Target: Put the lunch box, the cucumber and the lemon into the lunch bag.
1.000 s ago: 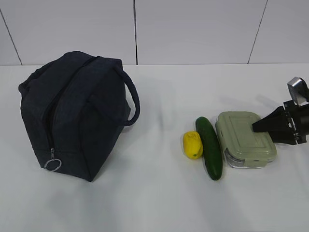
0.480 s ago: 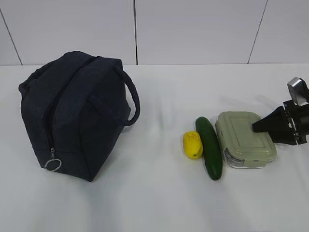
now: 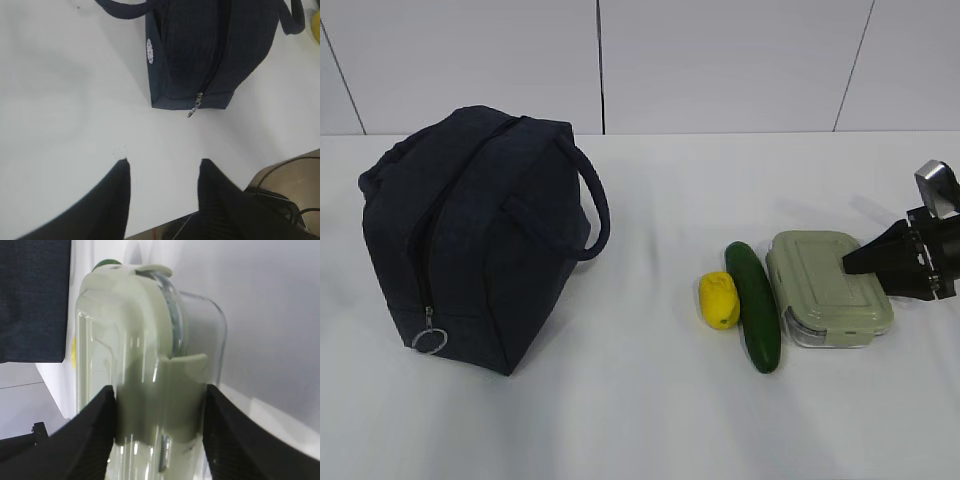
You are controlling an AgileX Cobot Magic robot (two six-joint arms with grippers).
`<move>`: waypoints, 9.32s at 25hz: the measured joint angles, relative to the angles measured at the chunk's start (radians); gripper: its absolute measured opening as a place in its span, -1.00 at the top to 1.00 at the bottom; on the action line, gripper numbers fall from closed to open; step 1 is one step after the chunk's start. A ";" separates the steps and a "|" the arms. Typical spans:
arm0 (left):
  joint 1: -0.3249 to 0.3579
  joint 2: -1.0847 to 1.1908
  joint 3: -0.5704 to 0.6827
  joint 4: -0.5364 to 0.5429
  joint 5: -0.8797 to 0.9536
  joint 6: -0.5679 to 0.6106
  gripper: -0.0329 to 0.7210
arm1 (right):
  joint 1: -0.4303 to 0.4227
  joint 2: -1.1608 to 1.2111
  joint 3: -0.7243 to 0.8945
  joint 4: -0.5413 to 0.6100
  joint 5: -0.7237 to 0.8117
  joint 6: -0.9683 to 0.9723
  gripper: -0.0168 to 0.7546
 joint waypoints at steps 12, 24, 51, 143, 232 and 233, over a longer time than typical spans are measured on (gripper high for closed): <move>0.000 0.634 -0.361 -0.200 0.035 0.265 0.01 | 0.000 0.000 0.000 0.000 0.004 0.004 -0.08; 0.000 0.938 -0.562 -0.226 0.076 0.308 0.03 | 0.000 0.000 0.000 0.000 0.004 0.006 -0.08; -0.057 1.001 -0.874 0.026 0.212 0.185 0.87 | 0.000 0.000 0.000 -0.002 0.006 0.017 -0.08; -0.248 1.044 -0.874 0.085 0.213 0.142 0.87 | 0.265 -0.274 0.013 0.313 -0.117 0.107 0.01; -0.382 1.108 -0.874 -0.001 0.150 -0.056 0.87 | 0.693 0.146 -0.378 0.524 -0.259 0.057 0.02; -0.382 1.113 -0.875 -0.002 0.150 -0.058 0.87 | 0.697 0.146 -0.378 0.526 -0.278 0.056 0.02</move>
